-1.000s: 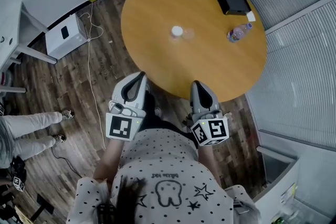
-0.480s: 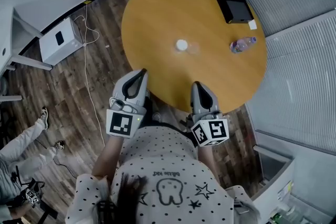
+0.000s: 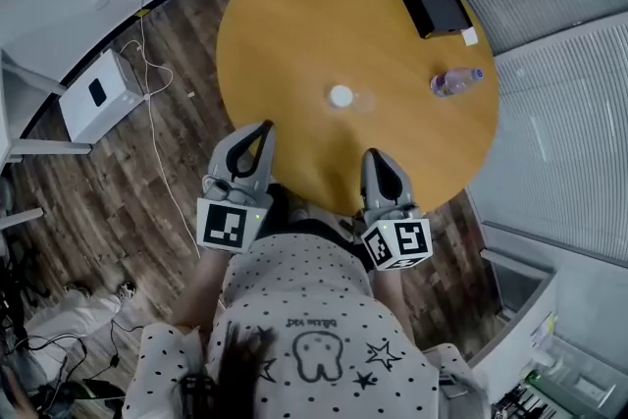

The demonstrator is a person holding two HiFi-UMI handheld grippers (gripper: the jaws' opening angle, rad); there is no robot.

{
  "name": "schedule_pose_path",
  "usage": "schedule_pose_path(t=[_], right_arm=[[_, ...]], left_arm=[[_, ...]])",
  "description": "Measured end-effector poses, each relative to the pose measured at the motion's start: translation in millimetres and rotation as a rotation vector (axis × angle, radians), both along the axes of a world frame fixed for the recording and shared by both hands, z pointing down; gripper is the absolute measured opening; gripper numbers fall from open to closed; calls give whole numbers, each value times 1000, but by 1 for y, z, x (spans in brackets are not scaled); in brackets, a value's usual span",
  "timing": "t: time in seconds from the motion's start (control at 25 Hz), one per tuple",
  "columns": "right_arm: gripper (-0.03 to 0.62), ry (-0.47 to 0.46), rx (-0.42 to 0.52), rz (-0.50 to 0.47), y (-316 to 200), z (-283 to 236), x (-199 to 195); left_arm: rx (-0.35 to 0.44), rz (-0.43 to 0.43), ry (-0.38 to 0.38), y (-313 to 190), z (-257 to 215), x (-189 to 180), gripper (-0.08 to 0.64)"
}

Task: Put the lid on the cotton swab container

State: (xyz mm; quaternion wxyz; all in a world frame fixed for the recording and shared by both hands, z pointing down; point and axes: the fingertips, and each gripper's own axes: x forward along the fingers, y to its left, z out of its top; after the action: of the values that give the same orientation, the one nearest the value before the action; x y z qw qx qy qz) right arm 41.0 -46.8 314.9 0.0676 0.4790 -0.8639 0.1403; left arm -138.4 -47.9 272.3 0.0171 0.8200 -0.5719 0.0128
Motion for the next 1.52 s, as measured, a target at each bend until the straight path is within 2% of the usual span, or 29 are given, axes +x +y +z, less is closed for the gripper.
schedule_pose_path(t=[0.28, 0.56, 1.52], right_arm=[[5, 3, -24, 89, -14, 9, 0], [5, 8, -46, 124, -20, 17, 11], [5, -20, -28, 82, -53, 15, 31]], left_arm=[[-41, 100, -9, -26, 18, 2, 11], [-60, 142, -6, -41, 27, 15, 11], [-73, 126, -19, -61, 30, 44, 11]])
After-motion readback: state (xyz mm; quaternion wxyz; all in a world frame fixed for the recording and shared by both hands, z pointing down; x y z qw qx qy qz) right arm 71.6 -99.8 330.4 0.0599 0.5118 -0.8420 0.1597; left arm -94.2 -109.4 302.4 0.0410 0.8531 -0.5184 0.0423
